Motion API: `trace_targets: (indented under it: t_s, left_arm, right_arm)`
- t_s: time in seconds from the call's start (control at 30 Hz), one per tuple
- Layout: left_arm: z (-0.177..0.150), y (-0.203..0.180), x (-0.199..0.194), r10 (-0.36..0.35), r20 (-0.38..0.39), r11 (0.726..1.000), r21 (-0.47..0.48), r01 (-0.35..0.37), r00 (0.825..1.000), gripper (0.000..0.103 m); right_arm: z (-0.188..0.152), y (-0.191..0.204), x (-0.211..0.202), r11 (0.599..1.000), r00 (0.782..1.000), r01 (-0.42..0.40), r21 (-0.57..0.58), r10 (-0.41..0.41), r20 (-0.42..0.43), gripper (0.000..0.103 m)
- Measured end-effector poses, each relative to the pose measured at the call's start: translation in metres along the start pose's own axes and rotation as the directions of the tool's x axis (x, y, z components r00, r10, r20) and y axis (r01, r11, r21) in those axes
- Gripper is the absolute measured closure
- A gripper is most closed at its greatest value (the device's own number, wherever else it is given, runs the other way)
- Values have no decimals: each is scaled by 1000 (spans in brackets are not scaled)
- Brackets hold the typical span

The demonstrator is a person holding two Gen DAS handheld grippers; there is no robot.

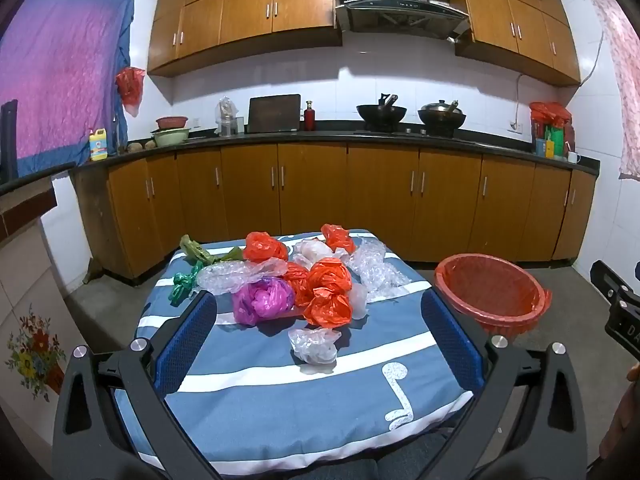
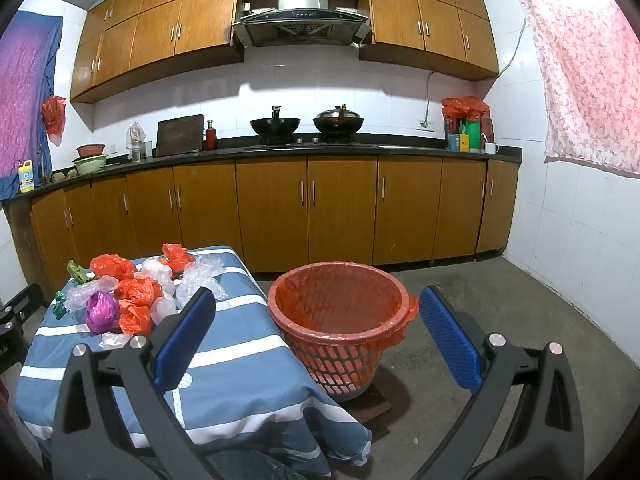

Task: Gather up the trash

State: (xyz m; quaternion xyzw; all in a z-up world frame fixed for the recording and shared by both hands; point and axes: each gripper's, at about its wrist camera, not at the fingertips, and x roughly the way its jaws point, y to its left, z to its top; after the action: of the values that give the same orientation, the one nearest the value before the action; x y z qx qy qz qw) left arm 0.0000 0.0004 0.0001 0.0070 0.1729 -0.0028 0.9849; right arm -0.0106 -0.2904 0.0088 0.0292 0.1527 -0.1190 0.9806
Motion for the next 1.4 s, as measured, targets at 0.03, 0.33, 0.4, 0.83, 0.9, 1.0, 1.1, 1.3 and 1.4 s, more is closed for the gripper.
trace_targets:
  t_s: [0.03,0.33,0.4,0.83,0.9,1.0,1.1,1.3,1.4]
  left_arm:
    - [0,0,0,0,0,1000,0,0,1000,2]
    - [0,0,0,1,0,1000,2,-1,1000,2]
    - [0,0,0,2,0,1000,1,-2,1000,2]
    - [0,0,0,1,1,1000,2,-1,1000,2]
    - [0,0,0,1,0,1000,3,-1,1000,2]
    - [0,0,0,1,1,1000,2,-1,1000,2]
    - [0,0,0,1,1,1000,2,-1,1000,2]
    - [0,0,0,1,0,1000,2,-1,1000,2]
    - [0,0,0,1,0,1000,3,-1,1000,2]
  right_arm:
    - [0,0,0,1000,1000,0,0,0,0,4]
    - [0,0,0,1000,1000,1,-1,-1,3,4]
    - [1,0,0,1000,1000,1,-1,-1,3,4]
    - [0,2,2,1000,1000,0,2,0,1,4]
    - [0,2,2,1000,1000,0,1,0,1,4]
    - [0,2,2,1000,1000,0,2,0,1,4]
    - [0,2,3,1000,1000,0,2,0,0,4]
    - [0,1,2,1000,1000,0,2,0,0,4]
    - [0,1,2,1000,1000,-1,3,1,0,4]
